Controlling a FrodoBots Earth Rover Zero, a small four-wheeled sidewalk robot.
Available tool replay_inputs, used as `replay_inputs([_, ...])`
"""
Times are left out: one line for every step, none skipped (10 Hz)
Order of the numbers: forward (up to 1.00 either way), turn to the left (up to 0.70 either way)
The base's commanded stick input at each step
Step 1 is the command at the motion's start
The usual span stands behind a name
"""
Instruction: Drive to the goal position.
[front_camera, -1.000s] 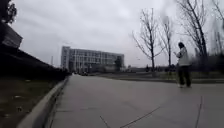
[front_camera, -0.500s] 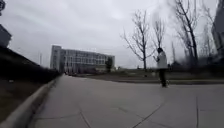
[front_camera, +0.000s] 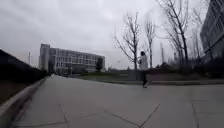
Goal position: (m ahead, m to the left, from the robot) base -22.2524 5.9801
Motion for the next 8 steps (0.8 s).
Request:
replay_inputs([-0.45,0.27])
replay_inputs([-0.45,0.27])
replay_inputs([-0.45,0.27])
replay_inputs([-0.45,0.27])
replay_inputs([-0.45,0.27])
replay_inputs([-0.45,0.27])
replay_inputs([-0.45,0.27])
replay_inputs([-0.45,0.27])
